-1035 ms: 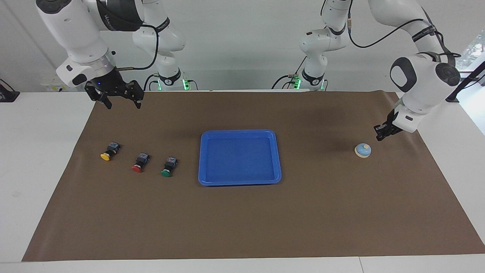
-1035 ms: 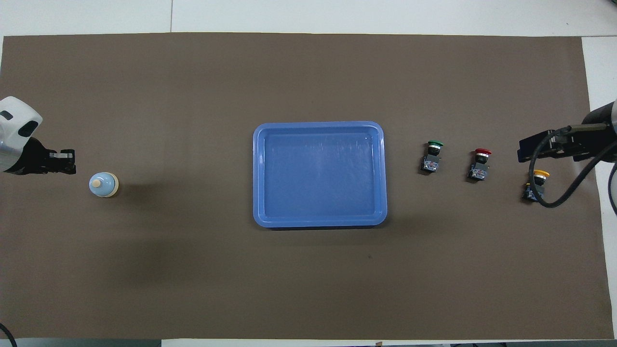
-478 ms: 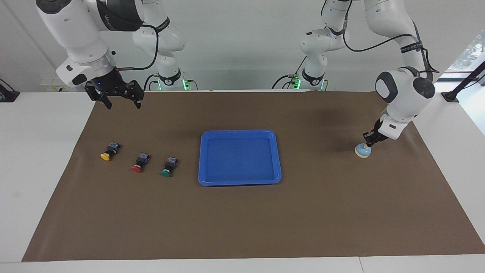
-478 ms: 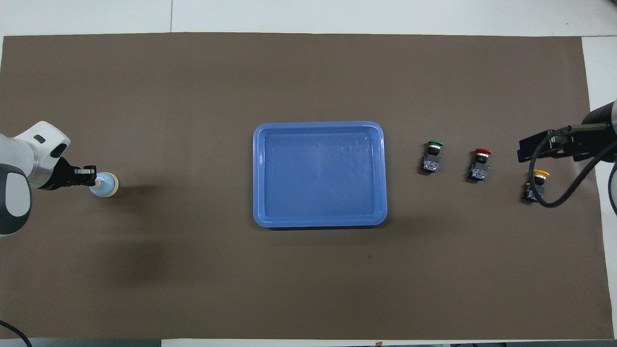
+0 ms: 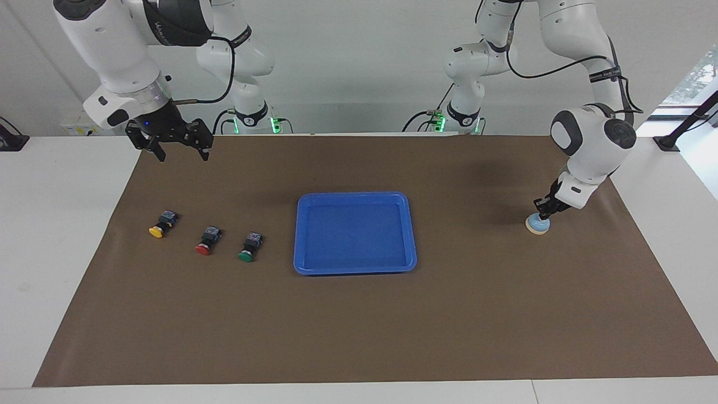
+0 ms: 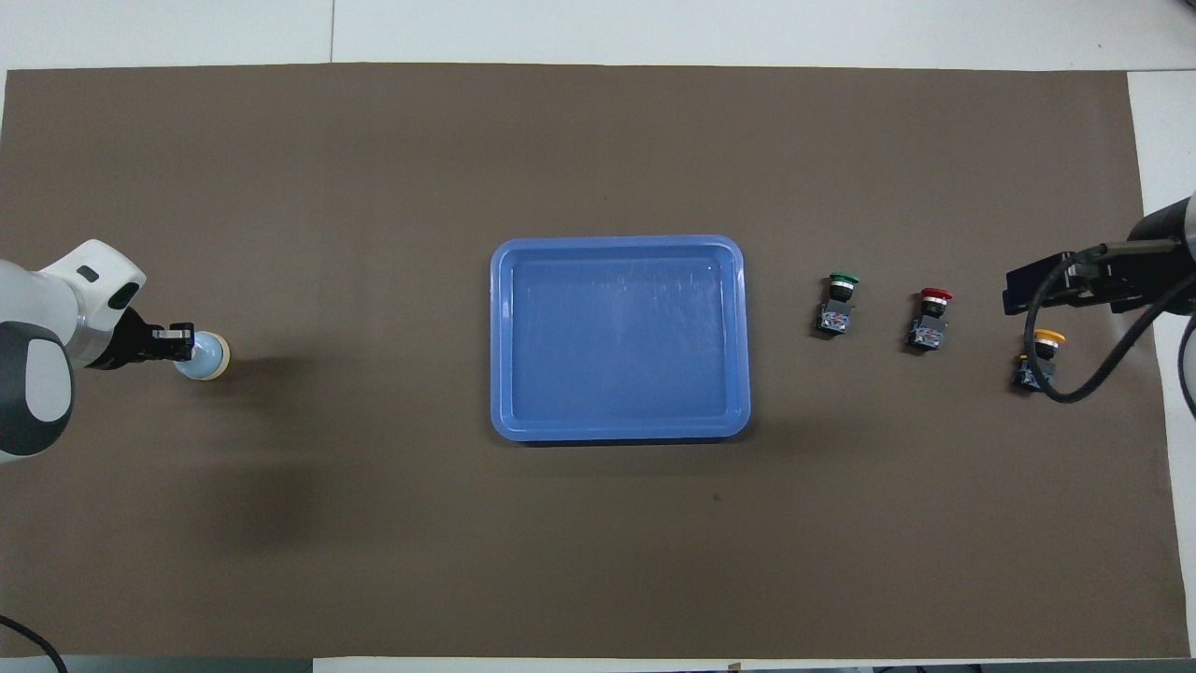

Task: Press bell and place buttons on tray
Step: 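Lower the left gripper onto the bell top to press it, then raise the left gripper off the bell and draw it back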

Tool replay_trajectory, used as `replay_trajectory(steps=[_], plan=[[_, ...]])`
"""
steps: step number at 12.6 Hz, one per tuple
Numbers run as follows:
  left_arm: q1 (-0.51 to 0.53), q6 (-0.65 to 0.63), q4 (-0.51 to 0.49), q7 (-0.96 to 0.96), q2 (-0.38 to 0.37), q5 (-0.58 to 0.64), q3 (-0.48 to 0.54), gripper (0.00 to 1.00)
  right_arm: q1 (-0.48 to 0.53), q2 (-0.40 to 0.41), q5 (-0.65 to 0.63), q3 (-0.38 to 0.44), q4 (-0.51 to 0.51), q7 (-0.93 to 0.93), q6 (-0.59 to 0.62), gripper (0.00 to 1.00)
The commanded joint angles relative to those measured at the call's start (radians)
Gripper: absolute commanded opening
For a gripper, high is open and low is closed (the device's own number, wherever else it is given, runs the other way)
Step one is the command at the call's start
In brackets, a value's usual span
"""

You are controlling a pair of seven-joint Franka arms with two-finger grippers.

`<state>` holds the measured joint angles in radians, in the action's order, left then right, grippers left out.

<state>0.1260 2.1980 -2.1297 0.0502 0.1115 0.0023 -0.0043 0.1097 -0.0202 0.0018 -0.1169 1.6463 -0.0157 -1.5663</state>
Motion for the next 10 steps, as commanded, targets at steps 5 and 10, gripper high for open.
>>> replay_trajectory(steps=[5,10], plan=[[-0.054,-0.486,0.385,-0.042,-0.067,0.007,-0.011,1.00,0.001,-0.014,-0.008,0.002,0.006,-0.009,0.017,1.00],[-0.069,-0.702,0.478,-0.046,-0.099,0.002,-0.019,1.00,0.001,-0.014,-0.008,0.002,0.007,-0.009,0.017,1.00]])
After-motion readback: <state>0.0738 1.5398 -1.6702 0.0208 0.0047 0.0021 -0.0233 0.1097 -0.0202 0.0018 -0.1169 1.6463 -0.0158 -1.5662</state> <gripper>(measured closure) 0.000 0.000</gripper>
